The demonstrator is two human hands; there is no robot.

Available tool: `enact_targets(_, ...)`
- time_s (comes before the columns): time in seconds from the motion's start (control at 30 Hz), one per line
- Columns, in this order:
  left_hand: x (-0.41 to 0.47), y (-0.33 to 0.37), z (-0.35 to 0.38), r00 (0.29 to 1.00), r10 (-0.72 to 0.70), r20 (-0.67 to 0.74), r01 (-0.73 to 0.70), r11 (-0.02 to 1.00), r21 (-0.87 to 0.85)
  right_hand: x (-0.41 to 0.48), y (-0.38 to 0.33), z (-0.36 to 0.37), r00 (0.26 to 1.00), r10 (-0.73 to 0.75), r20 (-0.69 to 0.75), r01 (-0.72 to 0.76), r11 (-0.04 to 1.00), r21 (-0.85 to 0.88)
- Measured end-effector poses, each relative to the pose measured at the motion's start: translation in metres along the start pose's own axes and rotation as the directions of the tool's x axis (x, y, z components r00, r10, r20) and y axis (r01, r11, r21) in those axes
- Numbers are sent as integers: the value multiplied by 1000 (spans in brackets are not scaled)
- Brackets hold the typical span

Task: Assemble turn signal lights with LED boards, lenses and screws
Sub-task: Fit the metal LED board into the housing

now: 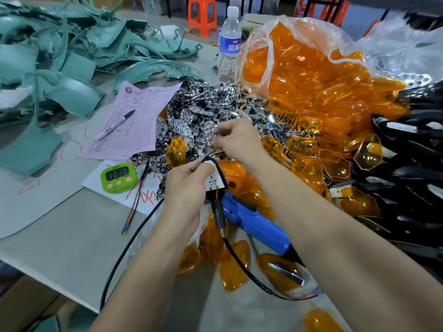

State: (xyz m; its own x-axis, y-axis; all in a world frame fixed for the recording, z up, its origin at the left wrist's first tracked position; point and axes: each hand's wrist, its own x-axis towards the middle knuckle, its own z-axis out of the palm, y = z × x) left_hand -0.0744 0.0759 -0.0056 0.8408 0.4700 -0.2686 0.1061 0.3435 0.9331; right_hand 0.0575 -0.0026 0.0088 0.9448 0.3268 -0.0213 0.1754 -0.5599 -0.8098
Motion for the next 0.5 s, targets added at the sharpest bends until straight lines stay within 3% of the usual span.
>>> enact_targets(0.1,-3,-1,3,999,10,37,-11,999,32,-41,1,-41,999,39,2,-36,925,379)
enact_targets(0.17,-8,-4,11,997,36,63,-40,997,73,-77,4,-63,999,23,43,-41,871,490)
enact_targets(0.3,-23,-12,32,982,93,162,-117,983,143,-141,18,-75,998,63,31,-70,861,504)
enact_targets(0.5,-44,-17,50,965,-22,262,6,998,65,-179,37,-82,996,81,45,-93,860,503)
